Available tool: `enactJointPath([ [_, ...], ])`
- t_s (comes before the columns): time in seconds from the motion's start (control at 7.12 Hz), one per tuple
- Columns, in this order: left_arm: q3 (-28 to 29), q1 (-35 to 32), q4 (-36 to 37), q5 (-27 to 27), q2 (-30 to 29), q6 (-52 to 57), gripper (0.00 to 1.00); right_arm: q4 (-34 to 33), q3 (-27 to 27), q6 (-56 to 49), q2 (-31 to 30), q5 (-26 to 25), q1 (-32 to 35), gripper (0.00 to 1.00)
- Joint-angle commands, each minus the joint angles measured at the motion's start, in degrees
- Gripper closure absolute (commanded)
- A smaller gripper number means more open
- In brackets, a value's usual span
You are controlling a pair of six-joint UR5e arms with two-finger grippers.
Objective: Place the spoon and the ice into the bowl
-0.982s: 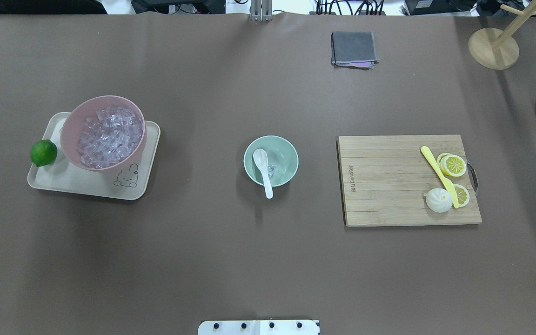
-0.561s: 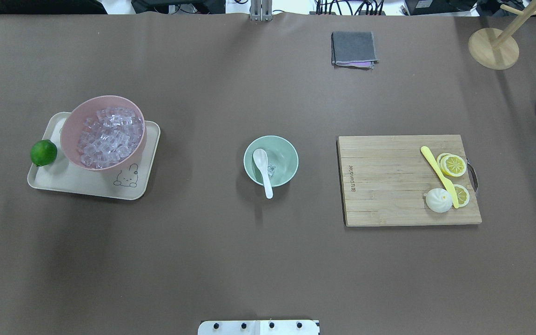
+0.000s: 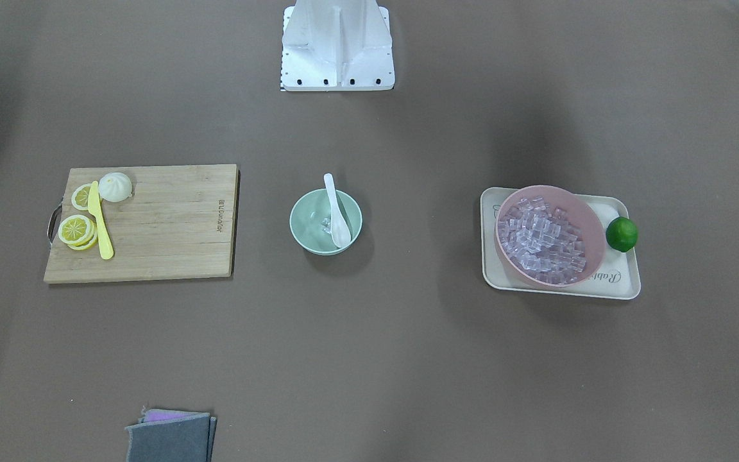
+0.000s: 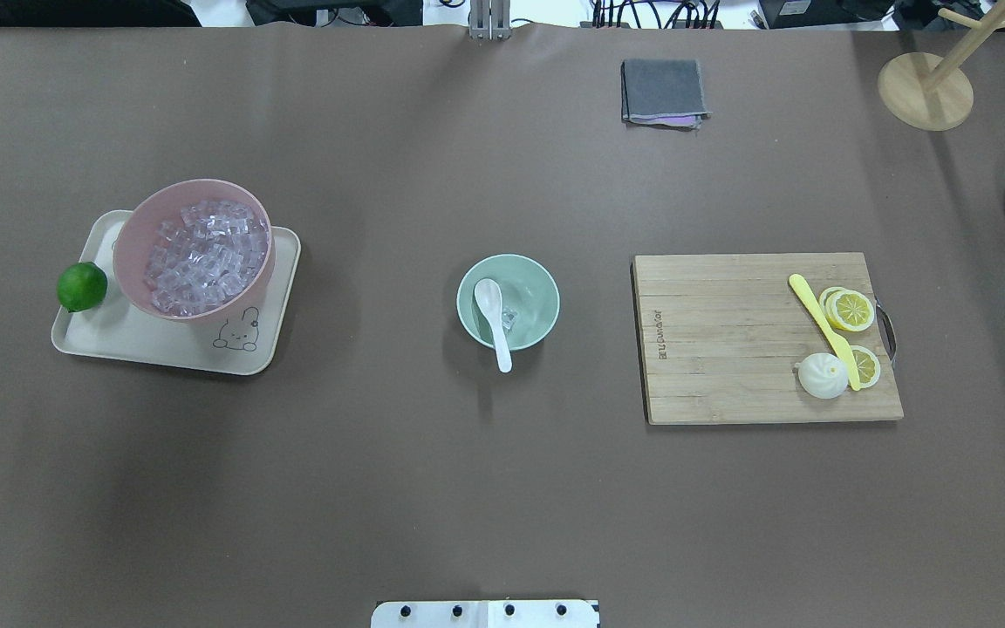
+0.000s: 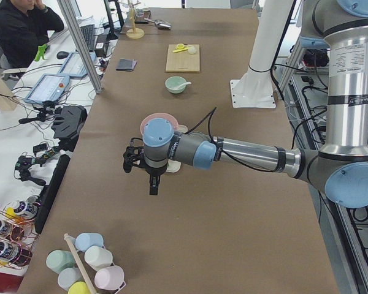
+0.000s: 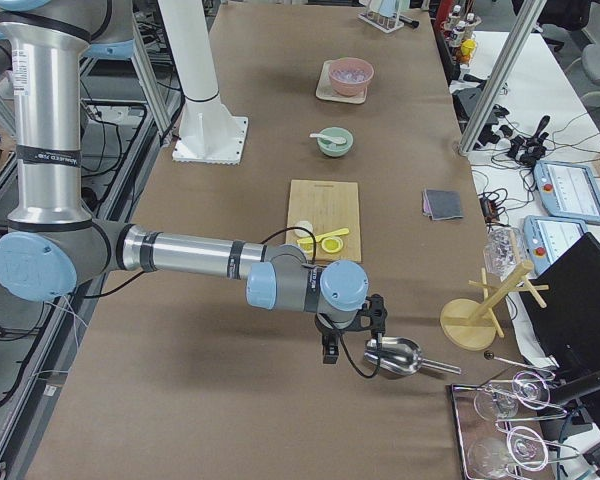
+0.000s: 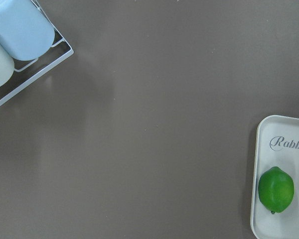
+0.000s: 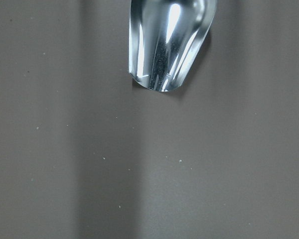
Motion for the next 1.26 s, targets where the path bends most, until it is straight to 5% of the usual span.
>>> enactJointPath([
  [0.0, 0.4, 1.3, 0.3, 2.8, 0.8, 0.1, 0.02, -0.1, -0.4, 0.1, -0.4, -3.9, -0.4, 0.00],
  [1.12, 0.7, 1.2, 0.1, 2.8, 0.9, 0.1, 0.02, -9.2, 6.1, 0.6, 0.2, -3.2, -2.5, 0.00],
])
